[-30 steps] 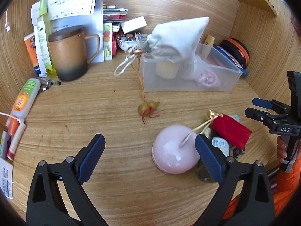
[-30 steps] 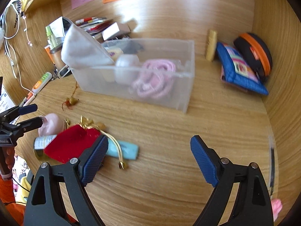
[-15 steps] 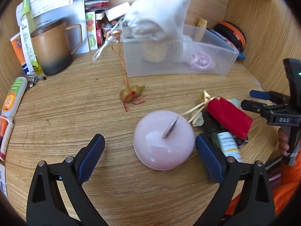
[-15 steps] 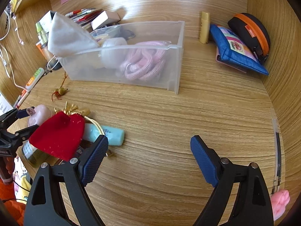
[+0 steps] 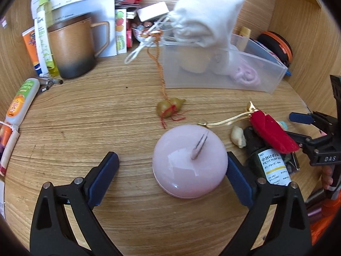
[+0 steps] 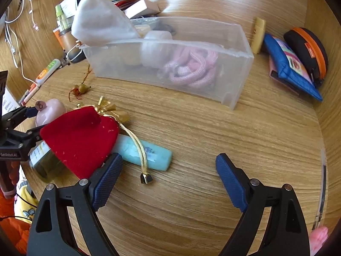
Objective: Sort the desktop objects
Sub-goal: 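Move both grippers back toward the remaining items on the desk, then close the right gripper on the red velvet pouch while the left hovers at the pink round box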
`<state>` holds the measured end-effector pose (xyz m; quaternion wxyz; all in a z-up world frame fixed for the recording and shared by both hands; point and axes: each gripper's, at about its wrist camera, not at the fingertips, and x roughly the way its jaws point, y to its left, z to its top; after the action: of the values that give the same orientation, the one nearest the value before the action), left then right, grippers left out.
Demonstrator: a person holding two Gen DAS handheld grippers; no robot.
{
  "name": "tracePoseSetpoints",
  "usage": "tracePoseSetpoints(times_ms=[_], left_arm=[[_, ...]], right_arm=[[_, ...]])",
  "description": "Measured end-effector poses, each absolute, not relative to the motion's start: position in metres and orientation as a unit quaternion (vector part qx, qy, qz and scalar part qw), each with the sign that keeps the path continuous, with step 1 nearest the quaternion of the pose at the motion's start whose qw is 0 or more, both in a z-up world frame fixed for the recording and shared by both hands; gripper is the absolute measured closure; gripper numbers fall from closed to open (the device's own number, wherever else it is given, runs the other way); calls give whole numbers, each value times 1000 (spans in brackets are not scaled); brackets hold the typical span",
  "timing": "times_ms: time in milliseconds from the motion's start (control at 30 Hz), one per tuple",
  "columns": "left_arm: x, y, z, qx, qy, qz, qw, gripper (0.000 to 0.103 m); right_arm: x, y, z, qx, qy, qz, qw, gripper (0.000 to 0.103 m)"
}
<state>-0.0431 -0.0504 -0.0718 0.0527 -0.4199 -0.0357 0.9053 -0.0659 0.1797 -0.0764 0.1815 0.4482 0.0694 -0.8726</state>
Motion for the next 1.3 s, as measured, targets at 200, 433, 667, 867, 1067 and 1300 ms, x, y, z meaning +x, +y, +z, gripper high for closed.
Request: tracePoseSetpoints(times_ms=[200,433,667,867,1067,1300], left_arm=[[-46,-53,-72,-406,-46,911,52,9],[-47,-48,-72,-399,-39,914,58,17],[-43,-48,-69,-395,-38,916,62,19],[-44,-49,-68,-393,-41,917,61,21],[-43,-48,-68,-392,-40,917,63,22],[-45,-48,-68,-393,-38,917,61,22]], right_arm=[[-65,186,-58,434,54,-880,183,15],[-65,171,-44,437,19,-866,243,15],[-57,141,-41,435,59,-857,271,15],[-55,132,-45,438,77,-853,275,15],[-71,126,-60,453,95,-850,253,15],[-91,122,-66,466,83,-840,264,16]])
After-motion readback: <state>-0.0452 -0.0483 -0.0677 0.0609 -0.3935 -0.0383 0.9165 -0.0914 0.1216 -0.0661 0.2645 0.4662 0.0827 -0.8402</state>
